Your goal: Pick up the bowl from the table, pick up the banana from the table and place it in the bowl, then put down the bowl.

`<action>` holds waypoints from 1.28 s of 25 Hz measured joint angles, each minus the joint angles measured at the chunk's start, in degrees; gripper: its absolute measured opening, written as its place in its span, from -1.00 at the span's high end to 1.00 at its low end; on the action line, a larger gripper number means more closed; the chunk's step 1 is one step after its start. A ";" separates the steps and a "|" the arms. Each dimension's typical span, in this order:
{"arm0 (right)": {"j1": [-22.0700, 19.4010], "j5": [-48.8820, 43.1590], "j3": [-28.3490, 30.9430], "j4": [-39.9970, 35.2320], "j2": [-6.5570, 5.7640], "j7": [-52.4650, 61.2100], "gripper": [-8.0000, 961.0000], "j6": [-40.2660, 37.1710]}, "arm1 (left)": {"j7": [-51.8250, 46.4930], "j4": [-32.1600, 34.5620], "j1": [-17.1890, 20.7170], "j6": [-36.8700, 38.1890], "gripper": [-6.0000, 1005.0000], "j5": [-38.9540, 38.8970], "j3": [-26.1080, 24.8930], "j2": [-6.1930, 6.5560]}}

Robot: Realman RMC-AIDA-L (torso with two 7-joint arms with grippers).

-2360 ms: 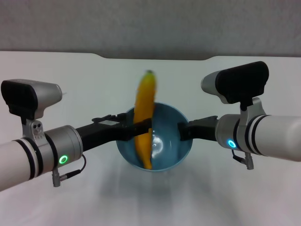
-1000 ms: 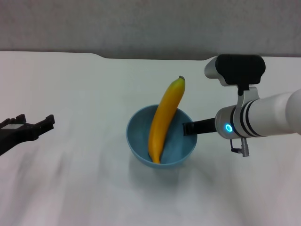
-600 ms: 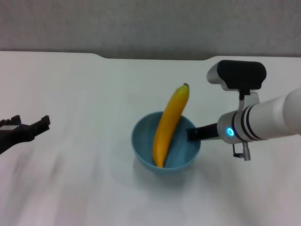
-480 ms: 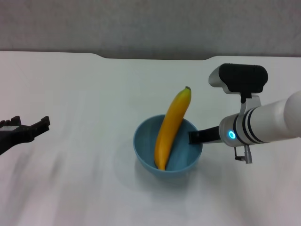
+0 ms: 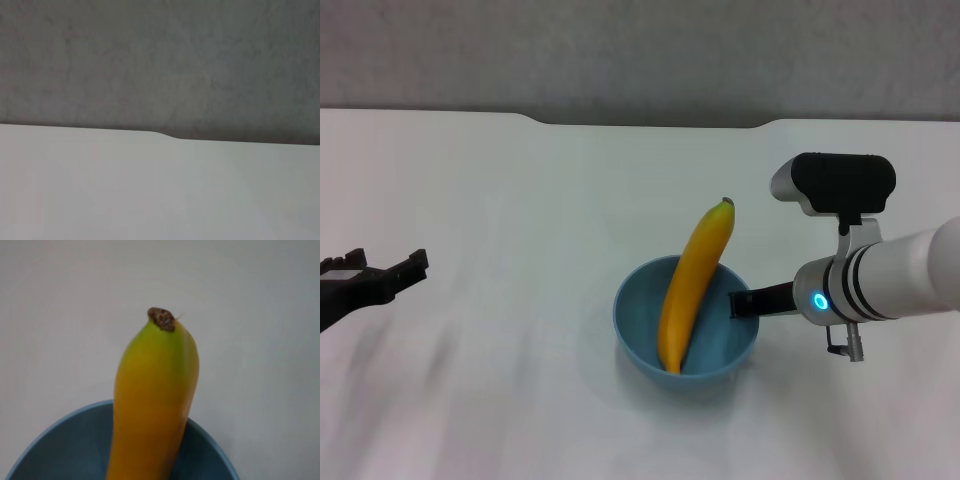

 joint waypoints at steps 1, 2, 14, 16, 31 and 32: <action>-0.05 -0.05 -0.40 0.02 -0.01 0.00 0.90 0.46 | 0.00 0.00 0.04 0.00 -0.81 -0.02 -0.01 0.00; -0.14 -0.07 -0.80 0.10 0.00 0.00 0.90 1.01 | 0.00 0.00 0.14 0.00 -0.81 -0.06 -0.05 0.00; -7.62 -6.16 -3.26 9.99 -0.30 0.00 0.46 3.39 | 0.00 -0.13 0.96 0.00 -0.81 -0.25 -0.18 0.00; -11.68 -9.33 -2.60 14.78 -0.37 0.01 0.29 2.93 | 0.00 -0.36 1.44 0.00 -0.81 -0.32 -0.24 0.00; -31.14 -32.06 -1.08 34.82 -0.28 0.09 -0.87 13.65 | 4.83 -0.40 2.79 0.05 -0.81 -5.98 -0.80 -0.06; -32.04 -33.15 -1.88 34.77 -0.29 0.09 -0.87 16.51 | 5.97 -0.21 2.88 0.04 -0.81 -7.23 -0.80 -0.06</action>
